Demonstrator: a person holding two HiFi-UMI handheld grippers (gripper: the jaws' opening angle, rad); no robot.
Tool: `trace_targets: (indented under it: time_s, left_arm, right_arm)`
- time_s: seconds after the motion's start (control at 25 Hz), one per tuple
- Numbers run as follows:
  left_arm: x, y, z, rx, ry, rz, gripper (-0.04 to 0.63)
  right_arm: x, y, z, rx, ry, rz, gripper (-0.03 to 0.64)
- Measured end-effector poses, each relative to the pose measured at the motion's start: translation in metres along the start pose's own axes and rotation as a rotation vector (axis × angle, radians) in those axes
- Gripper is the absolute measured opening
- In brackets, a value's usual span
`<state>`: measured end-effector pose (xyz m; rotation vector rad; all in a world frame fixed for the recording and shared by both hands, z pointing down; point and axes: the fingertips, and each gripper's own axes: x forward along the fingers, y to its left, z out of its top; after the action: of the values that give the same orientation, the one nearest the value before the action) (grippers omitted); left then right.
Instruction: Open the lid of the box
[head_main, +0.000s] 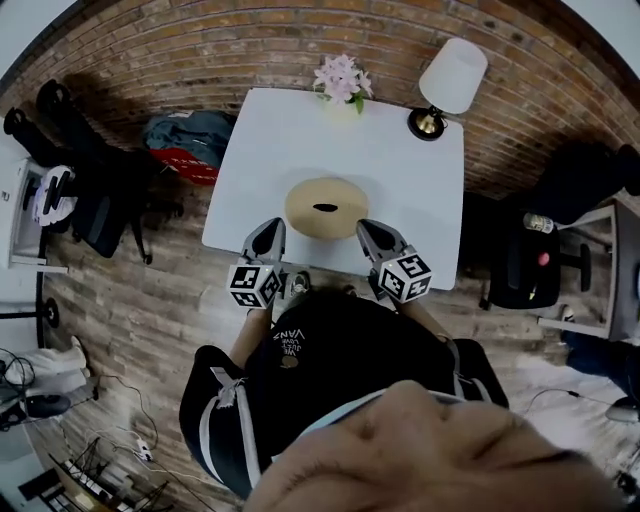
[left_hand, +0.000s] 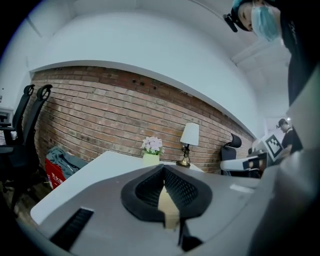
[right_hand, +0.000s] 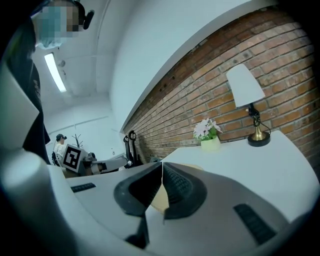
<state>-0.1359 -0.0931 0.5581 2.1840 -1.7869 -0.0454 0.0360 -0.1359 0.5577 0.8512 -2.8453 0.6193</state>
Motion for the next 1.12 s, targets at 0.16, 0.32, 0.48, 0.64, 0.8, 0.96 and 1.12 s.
trace_targets:
  time_s: [0.16, 0.32, 0.48, 0.64, 0.8, 0.96, 1.12]
  left_arm:
    - [0.016, 0.017, -0.001, 0.003, 0.032, -0.049, 0.011]
    - [0.026, 0.030, -0.008, 0.004, 0.062, -0.102, 0.011]
    - [0.033, 0.044, -0.011, 0.002, 0.091, -0.136, 0.011]
    - [0.040, 0.053, -0.017, 0.004, 0.119, -0.166, 0.011]
    - [0.047, 0.059, -0.021, 0.001, 0.138, -0.198, 0.011]
    - [0.053, 0.063, -0.027, -0.007, 0.159, -0.221, 0.011]
    - [0.056, 0.067, -0.033, -0.011, 0.176, -0.232, 0.011]
  right_arm:
    - [0.012, 0.003, 0.000, -0.036, 0.017, -0.027, 0.005]
    - [0.028, 0.012, -0.008, -0.079, 0.059, -0.035, 0.005]
    - [0.046, 0.020, -0.014, -0.104, 0.092, -0.033, 0.006]
    - [0.060, 0.023, -0.017, -0.122, 0.112, -0.033, 0.006]
    - [0.069, 0.022, -0.021, -0.102, 0.127, -0.038, 0.006]
    - [0.075, 0.022, -0.029, -0.108, 0.159, -0.038, 0.030]
    - [0.083, 0.026, -0.037, -0.146, 0.225, -0.005, 0.179]
